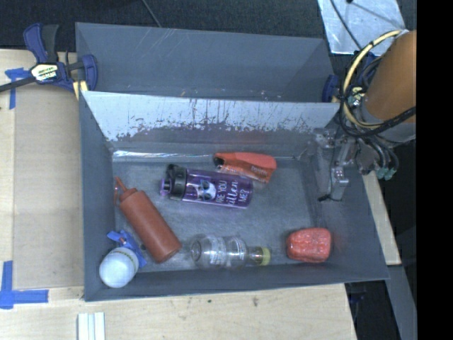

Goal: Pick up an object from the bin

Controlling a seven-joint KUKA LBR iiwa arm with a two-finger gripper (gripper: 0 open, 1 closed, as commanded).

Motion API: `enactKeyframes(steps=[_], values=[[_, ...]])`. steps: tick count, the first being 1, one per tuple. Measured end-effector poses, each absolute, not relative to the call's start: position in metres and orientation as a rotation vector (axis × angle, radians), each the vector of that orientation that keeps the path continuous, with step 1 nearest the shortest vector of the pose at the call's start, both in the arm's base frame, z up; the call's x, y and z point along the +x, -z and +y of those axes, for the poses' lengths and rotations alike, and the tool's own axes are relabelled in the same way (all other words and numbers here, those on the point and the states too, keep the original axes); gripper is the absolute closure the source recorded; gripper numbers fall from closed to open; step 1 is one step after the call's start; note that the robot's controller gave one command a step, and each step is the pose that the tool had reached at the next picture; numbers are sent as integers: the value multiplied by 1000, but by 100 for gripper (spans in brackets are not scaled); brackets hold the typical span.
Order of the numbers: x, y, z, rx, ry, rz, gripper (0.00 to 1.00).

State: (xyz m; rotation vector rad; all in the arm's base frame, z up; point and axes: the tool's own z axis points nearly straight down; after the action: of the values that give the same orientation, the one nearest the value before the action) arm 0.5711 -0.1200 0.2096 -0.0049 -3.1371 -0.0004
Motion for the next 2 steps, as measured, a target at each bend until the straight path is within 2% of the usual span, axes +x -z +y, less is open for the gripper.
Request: enactKeyframes(steps=[1, 2], values=[[573, -215, -119, 0, -2, -3146, 0], [549, -155, -130, 185, -2, -3142, 0]])
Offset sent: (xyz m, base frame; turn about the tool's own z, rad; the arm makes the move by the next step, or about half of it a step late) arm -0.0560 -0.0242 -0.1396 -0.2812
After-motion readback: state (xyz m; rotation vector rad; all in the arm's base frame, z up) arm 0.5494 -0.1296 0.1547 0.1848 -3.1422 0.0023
